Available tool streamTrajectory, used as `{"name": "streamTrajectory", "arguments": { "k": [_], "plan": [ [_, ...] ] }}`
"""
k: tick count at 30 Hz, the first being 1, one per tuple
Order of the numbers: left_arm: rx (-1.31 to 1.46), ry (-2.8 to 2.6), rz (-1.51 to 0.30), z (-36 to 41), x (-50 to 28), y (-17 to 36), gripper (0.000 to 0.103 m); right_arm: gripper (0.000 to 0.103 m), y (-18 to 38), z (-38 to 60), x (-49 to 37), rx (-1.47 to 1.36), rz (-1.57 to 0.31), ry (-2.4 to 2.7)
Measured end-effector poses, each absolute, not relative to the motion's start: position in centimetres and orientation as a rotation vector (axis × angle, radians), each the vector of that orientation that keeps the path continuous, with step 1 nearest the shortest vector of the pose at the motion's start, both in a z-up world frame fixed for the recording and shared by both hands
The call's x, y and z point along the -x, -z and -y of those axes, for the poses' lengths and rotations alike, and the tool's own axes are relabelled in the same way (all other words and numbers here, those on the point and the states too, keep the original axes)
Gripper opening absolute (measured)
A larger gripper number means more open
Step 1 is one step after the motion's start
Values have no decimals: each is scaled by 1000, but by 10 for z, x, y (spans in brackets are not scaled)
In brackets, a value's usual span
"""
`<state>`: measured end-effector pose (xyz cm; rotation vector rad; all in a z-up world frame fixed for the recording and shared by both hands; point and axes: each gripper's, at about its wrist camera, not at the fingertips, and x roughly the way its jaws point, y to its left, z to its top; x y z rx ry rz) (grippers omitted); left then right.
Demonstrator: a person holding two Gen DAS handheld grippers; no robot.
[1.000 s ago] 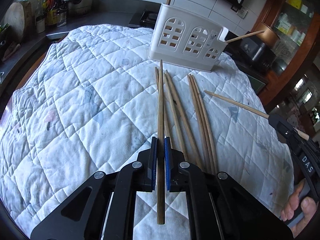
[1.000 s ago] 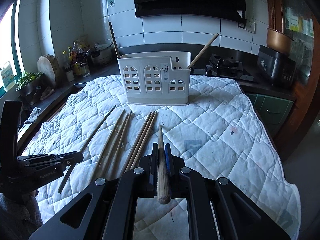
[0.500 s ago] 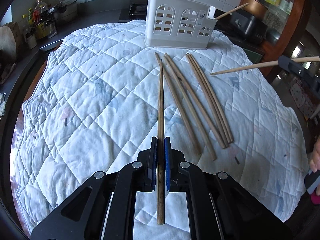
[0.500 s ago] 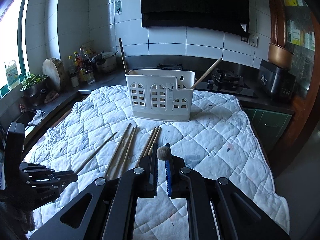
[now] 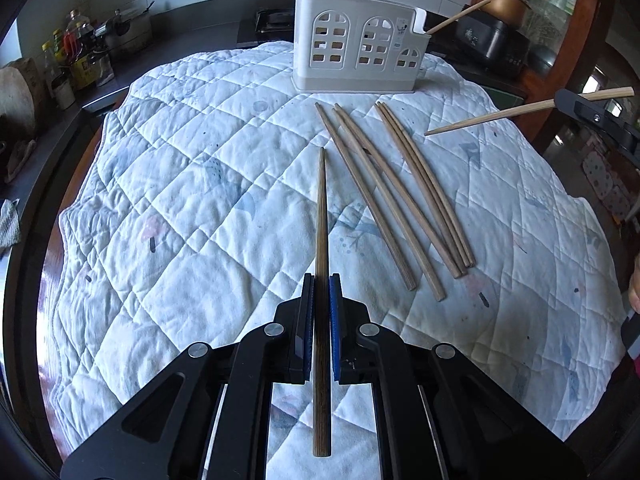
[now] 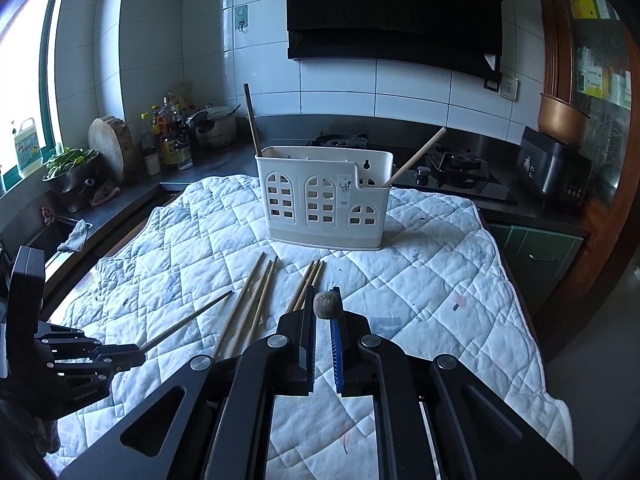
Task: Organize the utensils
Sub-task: 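Lift both held chopsticks and carry them above the white holder, then lower the chopsticks into the holder and open both tools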
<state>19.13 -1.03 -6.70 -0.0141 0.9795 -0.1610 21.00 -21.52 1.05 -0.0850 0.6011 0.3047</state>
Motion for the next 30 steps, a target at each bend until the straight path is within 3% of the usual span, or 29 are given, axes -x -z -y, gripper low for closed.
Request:
{"name": "streamTrajectory", "arguments": {
  "k": [13,30],
  "plan": [
    [36,164,-847,-4,-218,4,6,7,-42,223,-244,83,-636,-359],
    [48,237,-685,20,-297,-110,6,7,-155,242,-334,149,-678,-358]
  ]
}}
